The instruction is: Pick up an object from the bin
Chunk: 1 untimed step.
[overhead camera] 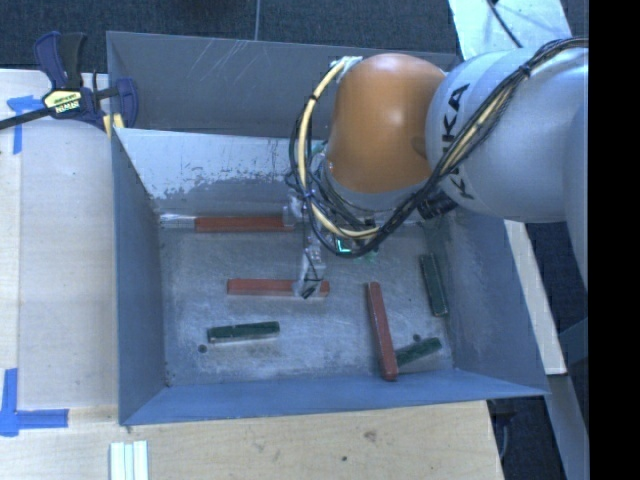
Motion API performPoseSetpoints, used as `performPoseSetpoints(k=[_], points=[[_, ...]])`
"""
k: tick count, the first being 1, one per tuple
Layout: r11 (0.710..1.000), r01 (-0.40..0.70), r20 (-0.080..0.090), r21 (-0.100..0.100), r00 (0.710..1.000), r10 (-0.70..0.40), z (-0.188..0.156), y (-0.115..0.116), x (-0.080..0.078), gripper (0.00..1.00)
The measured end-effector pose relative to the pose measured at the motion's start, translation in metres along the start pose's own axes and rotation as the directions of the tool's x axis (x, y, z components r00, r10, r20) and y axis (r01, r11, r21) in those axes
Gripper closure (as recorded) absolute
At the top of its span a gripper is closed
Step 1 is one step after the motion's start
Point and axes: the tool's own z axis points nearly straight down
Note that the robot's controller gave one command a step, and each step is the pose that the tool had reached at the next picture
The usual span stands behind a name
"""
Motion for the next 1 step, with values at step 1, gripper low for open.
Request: performPoseSetpoints(k=[1], points=[[0.984, 0.176, -0.002, 0.001, 0.984, -0.176, 0.1086, 0.0162, 0.0057, 0.0]])
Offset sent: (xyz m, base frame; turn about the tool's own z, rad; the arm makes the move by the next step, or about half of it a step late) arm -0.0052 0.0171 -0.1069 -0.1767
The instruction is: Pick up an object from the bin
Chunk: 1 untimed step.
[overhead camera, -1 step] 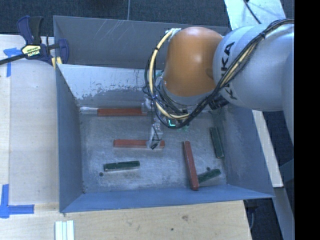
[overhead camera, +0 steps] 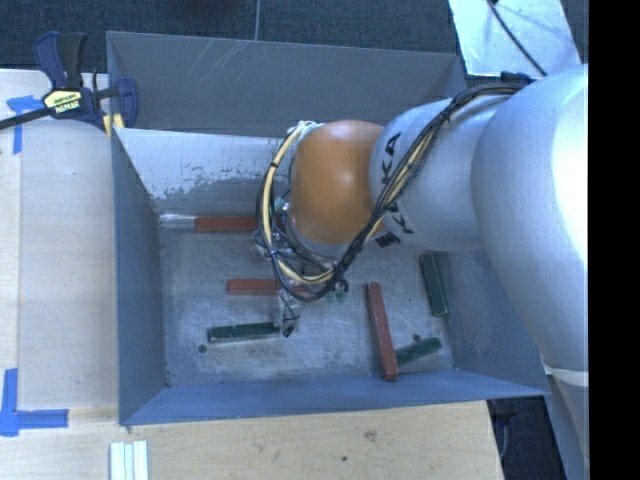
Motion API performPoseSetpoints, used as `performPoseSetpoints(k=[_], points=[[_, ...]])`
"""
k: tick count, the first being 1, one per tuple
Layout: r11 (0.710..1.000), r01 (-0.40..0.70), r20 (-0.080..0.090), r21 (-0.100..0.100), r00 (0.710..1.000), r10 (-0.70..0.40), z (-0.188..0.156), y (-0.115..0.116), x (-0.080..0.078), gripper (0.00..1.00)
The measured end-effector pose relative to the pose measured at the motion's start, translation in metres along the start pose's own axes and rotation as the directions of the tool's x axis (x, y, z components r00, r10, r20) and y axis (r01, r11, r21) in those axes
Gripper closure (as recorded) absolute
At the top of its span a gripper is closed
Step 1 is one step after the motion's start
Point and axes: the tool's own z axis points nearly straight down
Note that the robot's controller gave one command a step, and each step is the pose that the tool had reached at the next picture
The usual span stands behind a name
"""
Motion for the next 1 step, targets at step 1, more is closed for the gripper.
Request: performPoseSetpoints(k=[1], points=[[0.986, 0.165, 0.01, 0.001, 0.986, -0.165, -0.0027, 0.0048, 0.0137, 0.0]])
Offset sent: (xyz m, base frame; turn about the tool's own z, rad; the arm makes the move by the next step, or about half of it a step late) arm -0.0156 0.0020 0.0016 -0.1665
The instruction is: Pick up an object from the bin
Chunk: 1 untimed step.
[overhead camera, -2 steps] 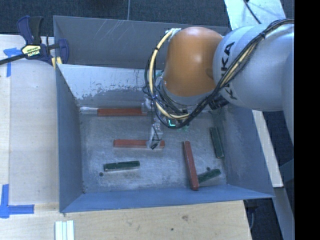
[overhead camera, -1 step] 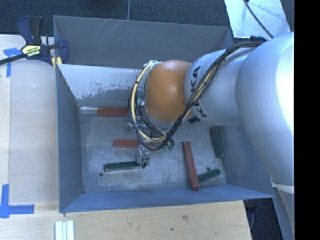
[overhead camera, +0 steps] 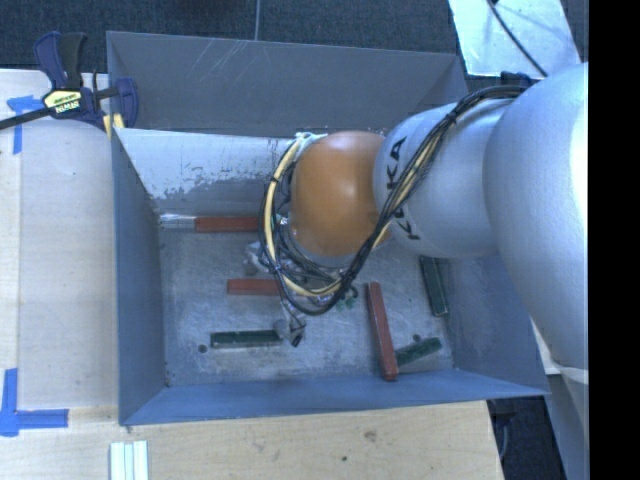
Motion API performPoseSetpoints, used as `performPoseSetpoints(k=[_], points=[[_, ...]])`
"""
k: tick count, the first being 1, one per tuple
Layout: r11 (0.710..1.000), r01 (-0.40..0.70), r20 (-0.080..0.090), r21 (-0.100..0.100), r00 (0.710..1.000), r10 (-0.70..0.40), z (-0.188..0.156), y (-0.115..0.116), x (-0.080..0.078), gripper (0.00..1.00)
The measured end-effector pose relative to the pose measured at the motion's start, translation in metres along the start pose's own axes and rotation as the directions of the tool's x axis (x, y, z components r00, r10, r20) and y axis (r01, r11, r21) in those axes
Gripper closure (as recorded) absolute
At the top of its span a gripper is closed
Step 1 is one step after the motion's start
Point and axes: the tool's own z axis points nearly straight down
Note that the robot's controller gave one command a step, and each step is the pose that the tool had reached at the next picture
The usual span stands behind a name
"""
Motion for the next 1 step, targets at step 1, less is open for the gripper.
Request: performPoseSetpoints(k=[1], points=[[1.0, -0.003, 0.002, -0.001, 1.0, 0.003, -0.0006, -0.0002, -0.0005, 1.0]])
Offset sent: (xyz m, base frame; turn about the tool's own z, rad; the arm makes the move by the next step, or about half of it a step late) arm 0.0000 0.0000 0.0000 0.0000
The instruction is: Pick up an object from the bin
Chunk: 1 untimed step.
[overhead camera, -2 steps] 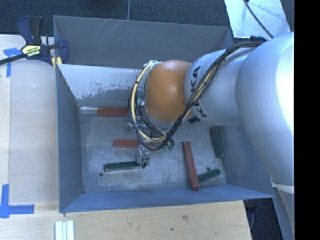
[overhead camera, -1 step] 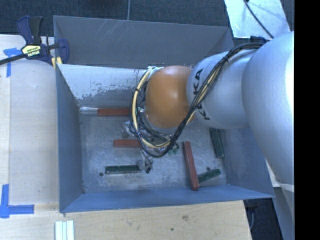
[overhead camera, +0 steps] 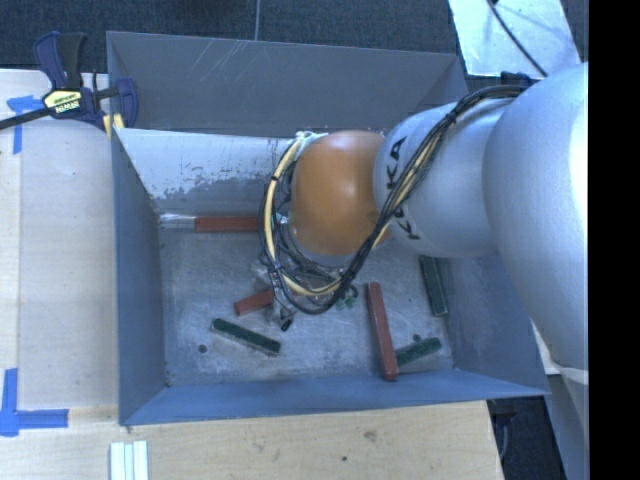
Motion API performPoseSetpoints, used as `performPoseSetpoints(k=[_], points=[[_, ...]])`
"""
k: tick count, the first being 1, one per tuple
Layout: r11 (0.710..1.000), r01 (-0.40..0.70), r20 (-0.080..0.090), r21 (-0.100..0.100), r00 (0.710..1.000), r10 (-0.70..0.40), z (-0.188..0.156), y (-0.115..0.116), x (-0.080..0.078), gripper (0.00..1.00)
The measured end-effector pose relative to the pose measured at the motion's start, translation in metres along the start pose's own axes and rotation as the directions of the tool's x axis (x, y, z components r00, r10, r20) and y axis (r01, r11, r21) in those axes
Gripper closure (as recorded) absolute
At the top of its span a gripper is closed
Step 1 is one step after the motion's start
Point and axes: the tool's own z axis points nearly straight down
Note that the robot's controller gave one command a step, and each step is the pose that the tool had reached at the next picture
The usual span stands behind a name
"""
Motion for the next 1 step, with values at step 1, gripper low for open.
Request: performPoseSetpoints(k=[1], points=[[0.995, 0.101, 0.008, 0.004, 0.995, -0.101, -0.1424, -0.0182, -0.0176, 1.0]])
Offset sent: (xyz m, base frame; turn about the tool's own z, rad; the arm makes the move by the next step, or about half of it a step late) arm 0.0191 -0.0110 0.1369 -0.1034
